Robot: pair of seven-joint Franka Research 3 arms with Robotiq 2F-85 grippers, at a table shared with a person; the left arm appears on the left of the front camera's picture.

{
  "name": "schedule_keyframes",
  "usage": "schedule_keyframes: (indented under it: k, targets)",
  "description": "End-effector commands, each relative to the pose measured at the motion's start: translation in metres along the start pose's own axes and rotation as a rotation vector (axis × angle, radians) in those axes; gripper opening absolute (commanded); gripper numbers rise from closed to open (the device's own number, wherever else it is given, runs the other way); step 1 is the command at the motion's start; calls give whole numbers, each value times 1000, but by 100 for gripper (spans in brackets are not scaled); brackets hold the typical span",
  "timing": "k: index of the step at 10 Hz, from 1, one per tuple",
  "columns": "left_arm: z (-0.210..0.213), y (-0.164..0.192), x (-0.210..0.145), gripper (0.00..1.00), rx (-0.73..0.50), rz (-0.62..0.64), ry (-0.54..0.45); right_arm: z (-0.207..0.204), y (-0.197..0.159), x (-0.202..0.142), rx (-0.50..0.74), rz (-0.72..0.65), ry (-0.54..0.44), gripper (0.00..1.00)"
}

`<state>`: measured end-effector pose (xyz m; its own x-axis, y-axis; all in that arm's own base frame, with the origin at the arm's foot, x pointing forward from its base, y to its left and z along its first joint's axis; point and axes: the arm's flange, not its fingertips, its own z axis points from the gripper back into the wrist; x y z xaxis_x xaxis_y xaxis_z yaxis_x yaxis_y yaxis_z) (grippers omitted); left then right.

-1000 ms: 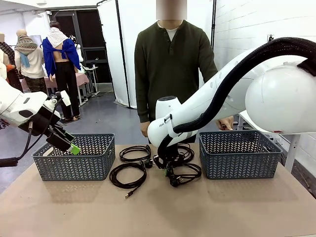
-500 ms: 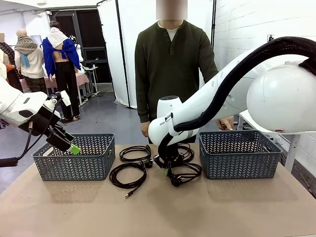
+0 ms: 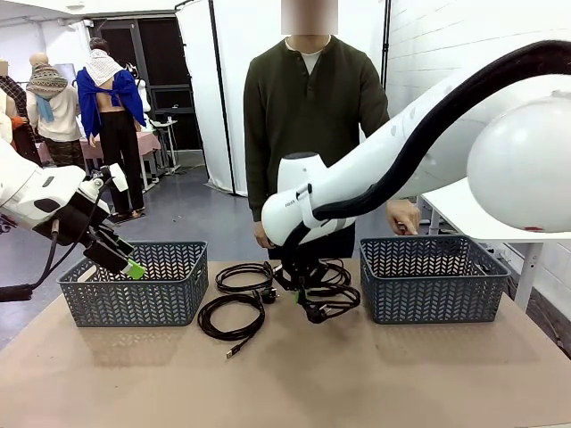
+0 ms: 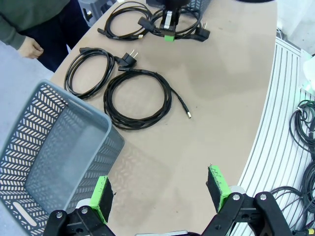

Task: Organize the cables according to human instructions.
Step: Pick up a bundle of cables and place it in the basket indicated by the human.

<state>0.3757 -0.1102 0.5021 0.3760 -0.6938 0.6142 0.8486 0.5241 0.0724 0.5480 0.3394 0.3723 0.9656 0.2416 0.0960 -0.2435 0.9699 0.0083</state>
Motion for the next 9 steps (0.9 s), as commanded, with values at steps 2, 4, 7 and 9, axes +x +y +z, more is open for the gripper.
schedule_keyframes:
  k: [2,4,7,9]
  targets:
    - [-2,3,-4,100,-14,-14,-10,45,-7,-14,40,222,50,0]
    - [-2,3,-4,100,-14,-14,-10,78,-13,-23,34,368,65,0]
    - [-2,3,-4,100,-14,-14,-10,119,-37,-36,-29,603,59,0]
    - [-2,3,-4,100,-14,-14,-10,135,-64,-41,-16,734,73,0]
